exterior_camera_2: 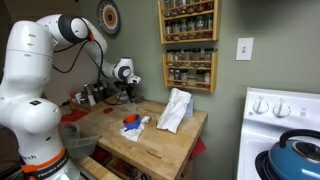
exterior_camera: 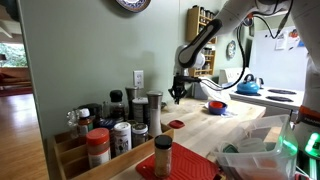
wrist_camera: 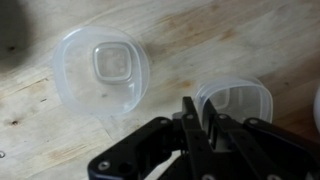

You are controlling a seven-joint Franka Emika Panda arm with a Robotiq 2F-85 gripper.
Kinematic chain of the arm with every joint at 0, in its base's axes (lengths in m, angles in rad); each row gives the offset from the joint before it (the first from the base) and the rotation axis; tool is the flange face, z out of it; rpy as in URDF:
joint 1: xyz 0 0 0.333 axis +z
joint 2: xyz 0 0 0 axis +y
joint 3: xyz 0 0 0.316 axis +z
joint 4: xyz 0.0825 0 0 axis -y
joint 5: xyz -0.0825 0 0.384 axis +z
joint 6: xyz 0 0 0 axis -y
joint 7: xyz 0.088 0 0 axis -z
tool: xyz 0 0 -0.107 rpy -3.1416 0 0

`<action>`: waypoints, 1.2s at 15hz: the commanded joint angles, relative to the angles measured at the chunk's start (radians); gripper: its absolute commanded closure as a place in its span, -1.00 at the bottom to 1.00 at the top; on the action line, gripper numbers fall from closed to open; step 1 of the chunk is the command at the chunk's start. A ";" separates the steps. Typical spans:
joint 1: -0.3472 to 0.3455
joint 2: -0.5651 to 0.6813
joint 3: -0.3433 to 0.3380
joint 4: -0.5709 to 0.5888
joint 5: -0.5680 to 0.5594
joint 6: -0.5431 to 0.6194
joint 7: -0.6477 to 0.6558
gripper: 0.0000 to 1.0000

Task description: Unstack the containers then restack them and flip them over

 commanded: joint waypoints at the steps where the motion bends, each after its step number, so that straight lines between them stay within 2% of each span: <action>1: 0.016 -0.085 -0.023 -0.032 -0.013 -0.038 0.000 0.94; 4: 0.005 -0.211 -0.026 -0.089 -0.020 -0.062 -0.004 0.94; 9: -0.034 -0.370 -0.038 -0.167 -0.072 -0.216 0.043 0.94; 12: -0.061 -0.403 -0.028 -0.206 -0.075 -0.254 0.055 0.94; 18: -0.083 -0.371 -0.024 -0.268 -0.039 -0.195 0.065 0.94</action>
